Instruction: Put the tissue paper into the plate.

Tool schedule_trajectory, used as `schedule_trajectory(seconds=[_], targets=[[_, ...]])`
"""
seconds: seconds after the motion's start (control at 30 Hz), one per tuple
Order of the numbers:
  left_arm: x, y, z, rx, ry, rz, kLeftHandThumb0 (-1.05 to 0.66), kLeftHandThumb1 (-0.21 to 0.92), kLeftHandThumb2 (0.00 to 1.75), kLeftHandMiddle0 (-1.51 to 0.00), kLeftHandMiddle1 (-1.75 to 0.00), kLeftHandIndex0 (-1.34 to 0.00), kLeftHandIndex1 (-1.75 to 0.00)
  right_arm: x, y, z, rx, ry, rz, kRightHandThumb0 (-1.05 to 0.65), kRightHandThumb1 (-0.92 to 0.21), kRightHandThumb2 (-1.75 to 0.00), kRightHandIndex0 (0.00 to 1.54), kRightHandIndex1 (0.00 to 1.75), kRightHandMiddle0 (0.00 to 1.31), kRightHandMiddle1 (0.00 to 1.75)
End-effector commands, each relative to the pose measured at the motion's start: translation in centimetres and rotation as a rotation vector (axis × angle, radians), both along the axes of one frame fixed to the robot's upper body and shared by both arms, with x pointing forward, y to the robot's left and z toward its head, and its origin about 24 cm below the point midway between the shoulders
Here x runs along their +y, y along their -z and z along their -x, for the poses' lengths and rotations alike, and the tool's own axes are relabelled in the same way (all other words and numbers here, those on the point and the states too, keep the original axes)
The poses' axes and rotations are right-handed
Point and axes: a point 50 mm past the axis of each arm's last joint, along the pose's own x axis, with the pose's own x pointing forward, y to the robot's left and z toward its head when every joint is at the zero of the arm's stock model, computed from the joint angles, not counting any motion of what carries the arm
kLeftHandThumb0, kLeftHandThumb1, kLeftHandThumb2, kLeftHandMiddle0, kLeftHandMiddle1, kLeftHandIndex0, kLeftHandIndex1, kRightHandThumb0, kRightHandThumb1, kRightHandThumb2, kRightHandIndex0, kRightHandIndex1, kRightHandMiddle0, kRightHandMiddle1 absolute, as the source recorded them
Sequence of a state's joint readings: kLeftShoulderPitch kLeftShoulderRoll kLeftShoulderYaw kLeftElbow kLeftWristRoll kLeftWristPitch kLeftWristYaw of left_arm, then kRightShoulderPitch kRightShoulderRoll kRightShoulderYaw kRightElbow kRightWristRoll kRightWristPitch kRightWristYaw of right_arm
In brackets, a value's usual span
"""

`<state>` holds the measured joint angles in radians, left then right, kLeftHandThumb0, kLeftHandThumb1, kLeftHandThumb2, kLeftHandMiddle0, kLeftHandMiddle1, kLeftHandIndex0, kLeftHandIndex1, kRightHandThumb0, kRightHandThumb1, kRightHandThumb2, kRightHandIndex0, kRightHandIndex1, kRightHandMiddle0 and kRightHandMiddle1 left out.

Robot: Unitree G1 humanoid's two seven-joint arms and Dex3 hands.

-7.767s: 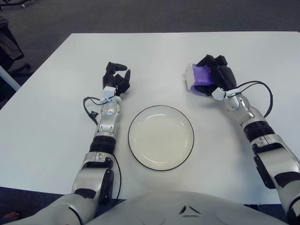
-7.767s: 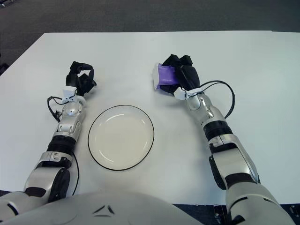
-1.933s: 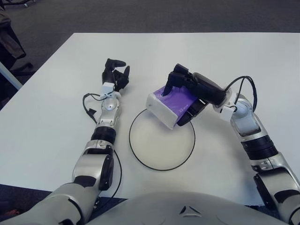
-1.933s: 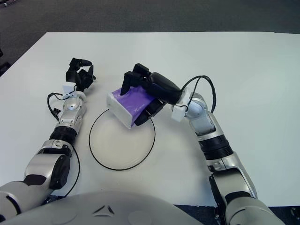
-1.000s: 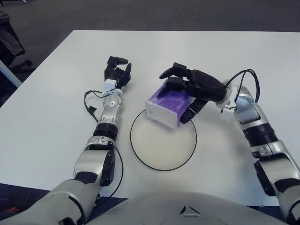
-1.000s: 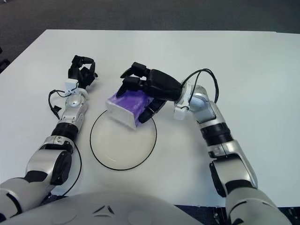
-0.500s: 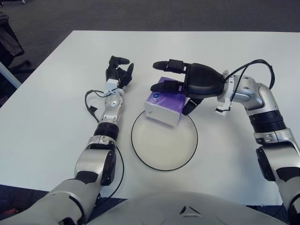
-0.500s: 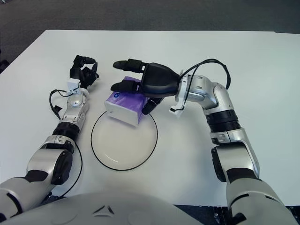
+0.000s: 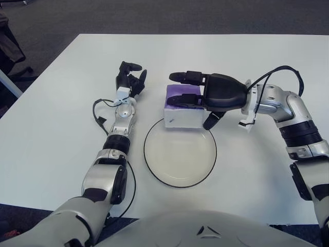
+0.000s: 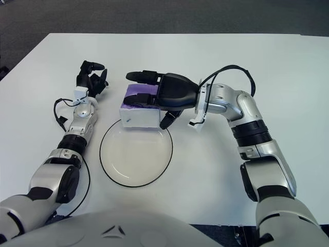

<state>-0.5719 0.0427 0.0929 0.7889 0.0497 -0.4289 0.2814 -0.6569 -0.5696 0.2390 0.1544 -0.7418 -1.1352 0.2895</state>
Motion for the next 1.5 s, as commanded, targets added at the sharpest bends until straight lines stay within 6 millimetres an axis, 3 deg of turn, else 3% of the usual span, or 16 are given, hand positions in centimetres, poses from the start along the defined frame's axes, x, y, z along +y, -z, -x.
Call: schedule_trajectory(seconds=[0.0, 0.77, 1.47], targets=[[-0.23, 4.82, 2.36, 0.172, -0.007, -0.002, -0.36, 0.88, 0.39, -0.76, -1.75, -0.42, -1.54, 0.05, -0.72, 0.26, -0.026, -0.028, -0.015, -0.61, -0.92, -0.69, 0.23, 0.00, 0.22, 0.05], [-0.18, 4.90, 2.39, 0.170, -0.006, -0.005, -0.36, 0.86, 0.43, -0.78, -1.75, -0.41, -1.56, -0.17, -0.98, 0.45, -0.031, -0.023, -0.004, -0.57, -0.92, -0.69, 0.24, 0.01, 0.24, 0.05], [-0.21, 4.84, 2.49, 0.176, 0.005, 0.003, -0.37, 0.82, 0.55, -0.80, -1.75, -0.38, -1.62, -0.55, -0.59, 0.17, 0.027, 0.019, -0.048, -0.39, -0.92, -0.52, 0.39, 0.03, 0.29, 0.05]])
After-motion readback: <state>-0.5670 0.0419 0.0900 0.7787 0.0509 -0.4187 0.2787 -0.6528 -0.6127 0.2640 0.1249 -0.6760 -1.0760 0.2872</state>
